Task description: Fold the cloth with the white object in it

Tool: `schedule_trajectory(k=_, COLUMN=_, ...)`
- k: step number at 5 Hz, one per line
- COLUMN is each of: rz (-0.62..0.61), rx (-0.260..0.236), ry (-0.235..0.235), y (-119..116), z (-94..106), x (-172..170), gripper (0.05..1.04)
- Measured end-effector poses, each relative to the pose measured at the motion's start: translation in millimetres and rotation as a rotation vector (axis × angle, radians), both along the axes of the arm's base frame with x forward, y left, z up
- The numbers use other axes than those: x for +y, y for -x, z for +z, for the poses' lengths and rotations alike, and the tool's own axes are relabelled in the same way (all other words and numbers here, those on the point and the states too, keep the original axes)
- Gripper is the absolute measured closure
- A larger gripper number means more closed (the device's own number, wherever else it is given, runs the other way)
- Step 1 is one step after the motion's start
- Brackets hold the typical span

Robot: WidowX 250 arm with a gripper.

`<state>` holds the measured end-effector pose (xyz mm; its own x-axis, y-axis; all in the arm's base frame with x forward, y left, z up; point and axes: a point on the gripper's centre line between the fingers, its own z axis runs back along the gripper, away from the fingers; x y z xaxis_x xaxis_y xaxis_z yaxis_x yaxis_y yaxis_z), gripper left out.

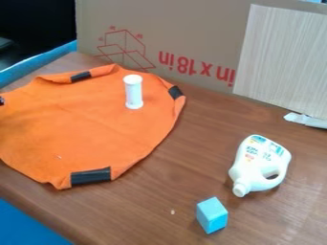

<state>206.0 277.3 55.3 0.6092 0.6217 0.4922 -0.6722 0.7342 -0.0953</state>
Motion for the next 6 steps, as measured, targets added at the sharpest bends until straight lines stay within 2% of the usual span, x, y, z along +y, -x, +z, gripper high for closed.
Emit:
schedule_trajectory(k=1, rz=0.001, rx=-0.007, ry=0.041, y=-0.1, z=2.1, x=-2.0, gripper=1.026)
schedule_trajectory(k=2, rz=-0.008, rx=-0.04, ry=0.104, y=-3.4, z=23.2, x=-7.9, gripper=1.027)
schedule_trajectory(k=3, rz=-0.026, rx=-0.108, ry=0.187, y=-17.1, z=67.8, x=-14.7, gripper=1.027)
schedule_trajectory(k=4, rz=-0.045, rx=-0.147, ry=0.254, y=-44.2, z=95.4, x=-31.1, gripper=1.027)
schedule_trajectory(k=5, rz=-0.044, rx=-0.132, ry=0.285, y=-72.6, z=103.2, x=-55.4, gripper=1.027)
schedule_trajectory(k=6, rz=-0.041, rx=-0.111, ry=0.295, y=-97.8, z=109.0, x=-78.0, gripper=1.028)
